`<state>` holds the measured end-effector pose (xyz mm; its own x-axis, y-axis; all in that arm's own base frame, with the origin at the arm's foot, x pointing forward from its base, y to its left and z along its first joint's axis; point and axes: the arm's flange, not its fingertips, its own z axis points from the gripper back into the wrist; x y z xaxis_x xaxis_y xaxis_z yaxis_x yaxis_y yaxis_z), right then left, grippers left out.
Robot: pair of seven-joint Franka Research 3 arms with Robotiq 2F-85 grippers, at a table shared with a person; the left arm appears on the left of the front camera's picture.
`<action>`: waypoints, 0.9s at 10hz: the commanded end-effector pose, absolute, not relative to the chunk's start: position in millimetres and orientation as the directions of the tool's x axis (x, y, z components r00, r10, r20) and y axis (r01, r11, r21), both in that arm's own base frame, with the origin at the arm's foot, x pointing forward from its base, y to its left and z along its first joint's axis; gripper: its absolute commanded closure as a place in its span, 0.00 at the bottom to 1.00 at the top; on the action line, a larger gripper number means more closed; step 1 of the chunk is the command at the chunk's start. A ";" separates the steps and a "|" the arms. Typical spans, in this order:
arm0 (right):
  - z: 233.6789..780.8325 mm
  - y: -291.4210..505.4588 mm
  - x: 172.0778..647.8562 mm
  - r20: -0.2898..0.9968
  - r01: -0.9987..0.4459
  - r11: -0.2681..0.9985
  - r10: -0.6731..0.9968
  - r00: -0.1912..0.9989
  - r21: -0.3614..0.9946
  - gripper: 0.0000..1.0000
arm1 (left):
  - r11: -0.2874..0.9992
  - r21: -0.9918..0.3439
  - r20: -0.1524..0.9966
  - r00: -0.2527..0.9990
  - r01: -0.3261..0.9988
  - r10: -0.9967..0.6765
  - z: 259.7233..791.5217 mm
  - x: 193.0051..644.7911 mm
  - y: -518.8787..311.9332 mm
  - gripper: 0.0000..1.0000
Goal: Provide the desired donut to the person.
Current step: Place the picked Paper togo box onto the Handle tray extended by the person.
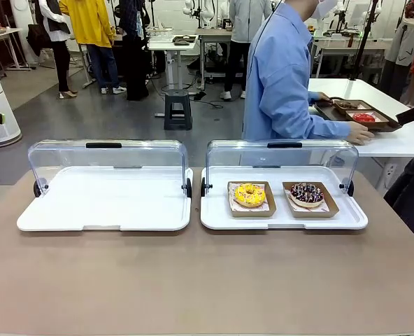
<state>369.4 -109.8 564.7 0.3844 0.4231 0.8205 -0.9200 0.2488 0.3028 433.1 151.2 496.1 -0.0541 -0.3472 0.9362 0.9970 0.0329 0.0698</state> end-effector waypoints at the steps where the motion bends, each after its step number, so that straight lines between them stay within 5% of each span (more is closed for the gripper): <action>1: 564.6 -107.6 369.7 0.831 -0.926 0.235 0.415 0.370 0.295 0.00 | 0.074 0.056 0.942 -0.028 0.996 -0.333 494.6 434.9 143.0 0.00; 9: 564.6 -107.6 369.7 0.831 -0.926 0.235 0.415 0.370 0.295 0.00 | 0.037 0.065 0.936 -0.048 0.997 -0.349 495.5 433.8 150.7 0.00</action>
<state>369.4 -109.8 564.7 0.3844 0.4231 0.8205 -0.9200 0.2487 0.3028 434.0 150.4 494.1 -0.0393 -0.3495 0.9361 0.9976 0.0395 0.0566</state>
